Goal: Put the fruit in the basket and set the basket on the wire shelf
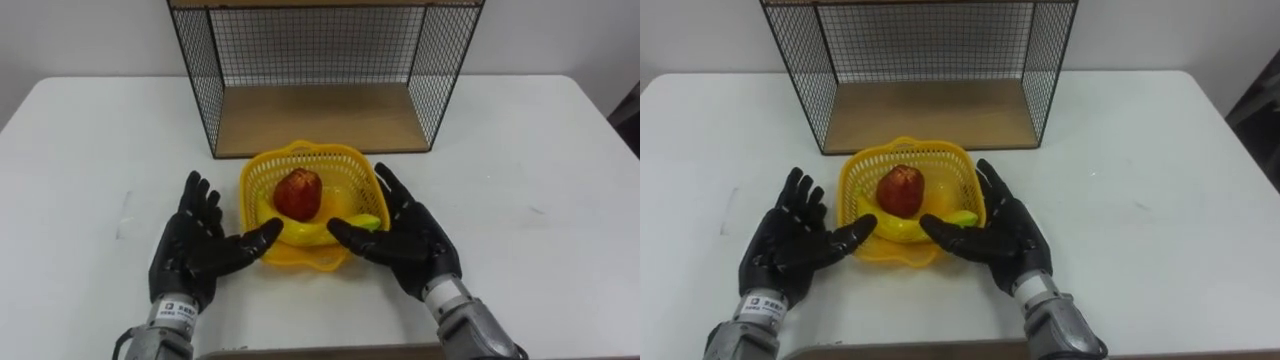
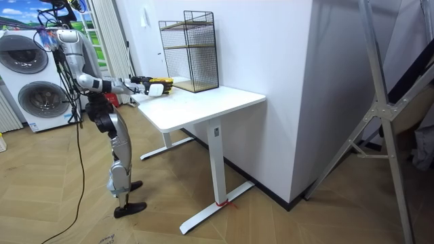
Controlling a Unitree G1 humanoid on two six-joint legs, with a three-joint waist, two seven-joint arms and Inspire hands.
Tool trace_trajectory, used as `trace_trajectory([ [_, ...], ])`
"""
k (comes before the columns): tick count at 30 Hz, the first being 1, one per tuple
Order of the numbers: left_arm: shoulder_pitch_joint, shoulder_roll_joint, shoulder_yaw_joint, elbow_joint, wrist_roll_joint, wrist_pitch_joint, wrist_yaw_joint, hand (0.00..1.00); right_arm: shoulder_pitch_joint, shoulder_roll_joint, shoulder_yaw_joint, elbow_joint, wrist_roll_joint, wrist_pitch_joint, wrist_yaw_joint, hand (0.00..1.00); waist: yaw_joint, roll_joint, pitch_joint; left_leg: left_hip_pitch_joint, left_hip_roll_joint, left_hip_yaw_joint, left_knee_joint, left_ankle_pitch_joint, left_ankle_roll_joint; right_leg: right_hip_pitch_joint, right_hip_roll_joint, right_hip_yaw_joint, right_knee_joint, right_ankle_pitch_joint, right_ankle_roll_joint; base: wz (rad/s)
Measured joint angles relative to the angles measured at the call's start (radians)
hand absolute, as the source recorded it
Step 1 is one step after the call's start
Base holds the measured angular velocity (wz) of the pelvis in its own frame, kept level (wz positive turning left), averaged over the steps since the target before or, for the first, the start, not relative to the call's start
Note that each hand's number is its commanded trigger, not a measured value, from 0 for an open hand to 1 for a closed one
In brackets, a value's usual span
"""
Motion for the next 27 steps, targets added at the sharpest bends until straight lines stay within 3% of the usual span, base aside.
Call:
trace_trajectory([
  [9,-0.046,0.0,-0.077,-0.001,-0.002,0.053,-0.067,0.0,-0.009,-0.002,0.014,0.0,0.001,-0.004,-0.012,0.0,-0.016,0.0,0.0,-0.001,0.0,-0.002,0.003,0.0,0.0,-0.005,0.0,-0.003,0.0,0.0,0.0,0.0],
  [14,-0.055,0.001,-0.078,-0.001,-0.004,0.055,-0.077,0.0,-0.009,-0.002,0.016,0.012,0.011,-0.017,-0.013,0.0,-0.037,-0.001,0.0006,0.0,0.001,0.004,0.003,0.0,0.0,-0.005,0.0,-0.001,-0.001,0.0,0.0,0.0],
  [27,-0.057,0.001,-0.079,-0.002,-0.002,0.055,-0.078,0.0,-0.015,0.006,0.016,0.01,0.012,-0.019,-0.036,0.0,-0.039,-0.004,0.0016,-0.009,0.001,0.008,0.004,0.0,0.0,-0.015,0.0,0.001,0.0,0.0,0.0,0.0],
])
